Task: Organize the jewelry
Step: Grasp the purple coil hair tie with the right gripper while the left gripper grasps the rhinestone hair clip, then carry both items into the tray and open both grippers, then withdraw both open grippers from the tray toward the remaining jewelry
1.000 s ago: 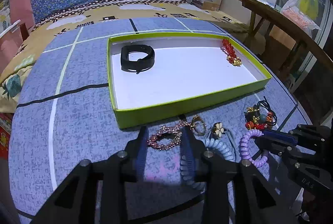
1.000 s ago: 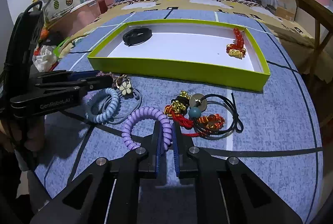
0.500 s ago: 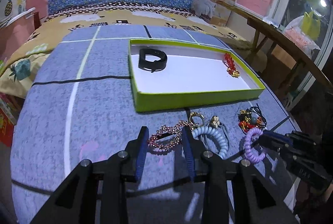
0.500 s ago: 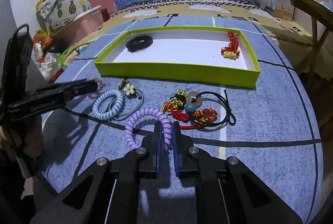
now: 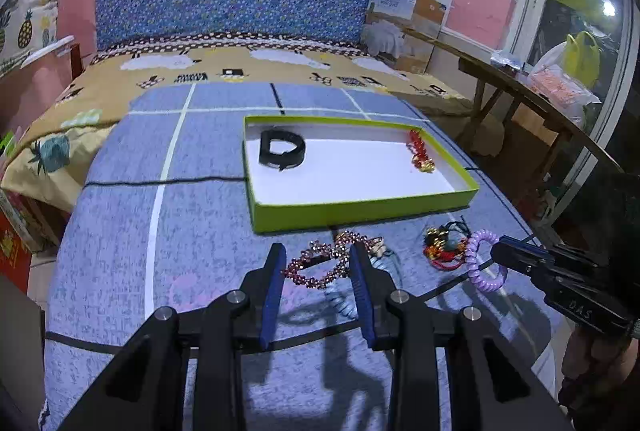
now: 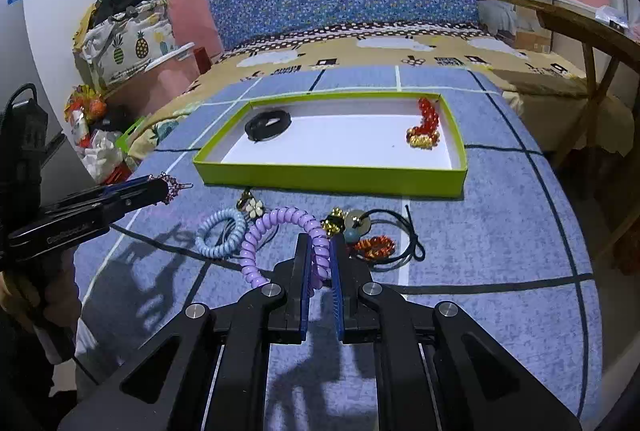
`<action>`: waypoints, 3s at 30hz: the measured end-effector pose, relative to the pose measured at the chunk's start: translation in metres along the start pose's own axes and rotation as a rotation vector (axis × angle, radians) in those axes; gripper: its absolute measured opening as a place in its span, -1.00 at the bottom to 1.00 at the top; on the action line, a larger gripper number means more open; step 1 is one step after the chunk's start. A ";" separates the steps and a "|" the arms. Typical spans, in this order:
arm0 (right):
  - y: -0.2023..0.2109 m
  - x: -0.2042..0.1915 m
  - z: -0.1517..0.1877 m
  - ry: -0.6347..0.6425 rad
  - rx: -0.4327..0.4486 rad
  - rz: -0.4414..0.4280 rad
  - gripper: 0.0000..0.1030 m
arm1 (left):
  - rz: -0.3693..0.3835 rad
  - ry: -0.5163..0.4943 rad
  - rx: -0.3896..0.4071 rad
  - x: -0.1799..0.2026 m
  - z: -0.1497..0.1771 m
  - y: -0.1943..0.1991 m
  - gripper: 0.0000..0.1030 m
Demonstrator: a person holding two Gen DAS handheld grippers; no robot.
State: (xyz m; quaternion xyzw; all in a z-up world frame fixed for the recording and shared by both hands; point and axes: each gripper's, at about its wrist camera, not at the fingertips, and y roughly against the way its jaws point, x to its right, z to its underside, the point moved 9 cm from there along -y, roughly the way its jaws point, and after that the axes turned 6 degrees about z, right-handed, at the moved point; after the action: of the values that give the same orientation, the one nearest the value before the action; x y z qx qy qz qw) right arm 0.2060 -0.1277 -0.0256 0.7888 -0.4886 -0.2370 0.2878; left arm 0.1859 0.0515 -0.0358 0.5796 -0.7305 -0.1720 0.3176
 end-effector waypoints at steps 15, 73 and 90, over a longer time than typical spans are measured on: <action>-0.010 0.030 -0.043 0.014 0.045 0.054 -0.82 | -0.007 -0.078 0.017 0.014 -0.032 -0.022 -0.34; -0.070 0.077 -0.066 0.042 -0.028 0.167 -0.60 | -0.101 -0.116 -0.048 -0.013 -0.049 -0.079 -0.21; 0.014 0.037 -0.024 0.036 0.078 0.094 -0.60 | -0.093 -0.132 0.091 0.020 -0.015 0.005 -0.22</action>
State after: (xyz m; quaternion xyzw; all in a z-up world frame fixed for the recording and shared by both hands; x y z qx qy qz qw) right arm 0.2278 -0.1608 -0.0015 0.7799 -0.5287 -0.1895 0.2764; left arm 0.1899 0.0357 -0.0165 0.6143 -0.7291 -0.1909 0.2335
